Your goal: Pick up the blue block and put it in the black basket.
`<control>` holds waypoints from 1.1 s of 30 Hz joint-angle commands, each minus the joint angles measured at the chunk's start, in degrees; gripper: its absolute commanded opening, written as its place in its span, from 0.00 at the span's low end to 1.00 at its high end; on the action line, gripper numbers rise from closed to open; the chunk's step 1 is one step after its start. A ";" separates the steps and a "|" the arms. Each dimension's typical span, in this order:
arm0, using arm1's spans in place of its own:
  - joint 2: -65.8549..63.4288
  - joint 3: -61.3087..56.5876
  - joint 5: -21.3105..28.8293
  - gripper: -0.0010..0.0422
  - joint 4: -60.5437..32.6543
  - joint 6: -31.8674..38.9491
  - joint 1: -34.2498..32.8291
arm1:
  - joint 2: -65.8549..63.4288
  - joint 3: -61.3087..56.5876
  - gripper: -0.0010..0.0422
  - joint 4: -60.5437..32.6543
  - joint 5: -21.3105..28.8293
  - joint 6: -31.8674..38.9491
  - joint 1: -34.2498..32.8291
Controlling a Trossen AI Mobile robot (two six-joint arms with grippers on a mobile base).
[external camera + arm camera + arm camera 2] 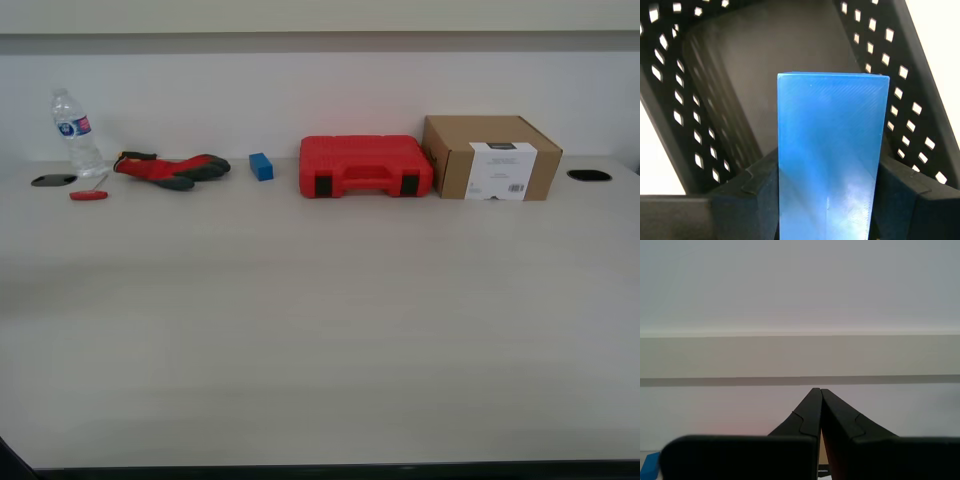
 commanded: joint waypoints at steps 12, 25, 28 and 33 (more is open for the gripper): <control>0.02 0.07 0.00 0.02 0.28 0.00 0.04 | -3.43 0.48 0.07 -4.74 7.76 -1.99 -0.28; 0.02 0.07 0.02 0.02 0.26 0.00 0.02 | -9.75 0.46 0.02 -5.46 8.98 -1.97 -0.70; 0.02 0.07 0.00 0.02 0.26 0.00 0.02 | -9.75 0.46 0.02 -5.55 9.01 -1.99 -0.74; 0.02 0.07 0.00 0.02 0.26 0.00 0.04 | -9.77 0.46 0.02 -5.57 8.98 -2.05 -0.72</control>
